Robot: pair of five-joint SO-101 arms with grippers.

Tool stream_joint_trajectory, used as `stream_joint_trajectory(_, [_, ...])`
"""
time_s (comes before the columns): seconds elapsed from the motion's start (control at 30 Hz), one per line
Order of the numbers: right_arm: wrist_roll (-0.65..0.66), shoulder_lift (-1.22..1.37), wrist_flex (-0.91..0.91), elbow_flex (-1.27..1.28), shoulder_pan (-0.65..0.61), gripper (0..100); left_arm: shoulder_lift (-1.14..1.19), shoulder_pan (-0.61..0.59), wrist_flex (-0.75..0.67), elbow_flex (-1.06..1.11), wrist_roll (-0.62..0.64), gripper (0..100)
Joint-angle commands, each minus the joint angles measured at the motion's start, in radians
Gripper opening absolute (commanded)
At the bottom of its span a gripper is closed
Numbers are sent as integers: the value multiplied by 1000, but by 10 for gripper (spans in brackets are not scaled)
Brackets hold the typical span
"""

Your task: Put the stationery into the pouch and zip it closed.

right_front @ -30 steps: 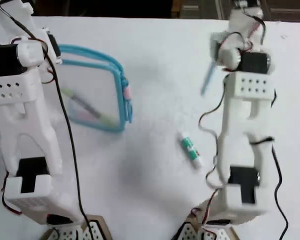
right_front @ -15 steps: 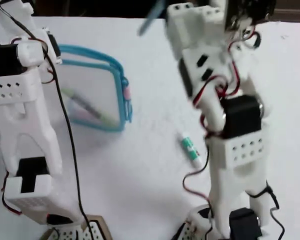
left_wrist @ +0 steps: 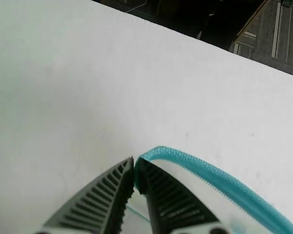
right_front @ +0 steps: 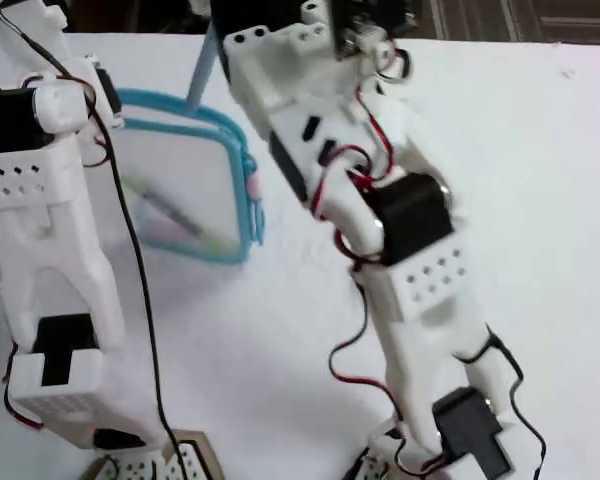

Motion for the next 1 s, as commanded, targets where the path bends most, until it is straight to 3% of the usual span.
stream_joint_trajectory(0.0, [-9,30,5,-28,-24,17,4,-4,-2,31,8,23])
stream_joint_trajectory(0.47, [-3,85,30,150,-101,27,4,-4,-2,31,8,23])
stream_joint_trajectory(0.73, [-3,77,124,173,-139,324,4,-4,-2,31,8,23])
stream_joint_trajectory(0.97, [-9,54,119,83,-137,330,4,-4,-2,31,9,23])
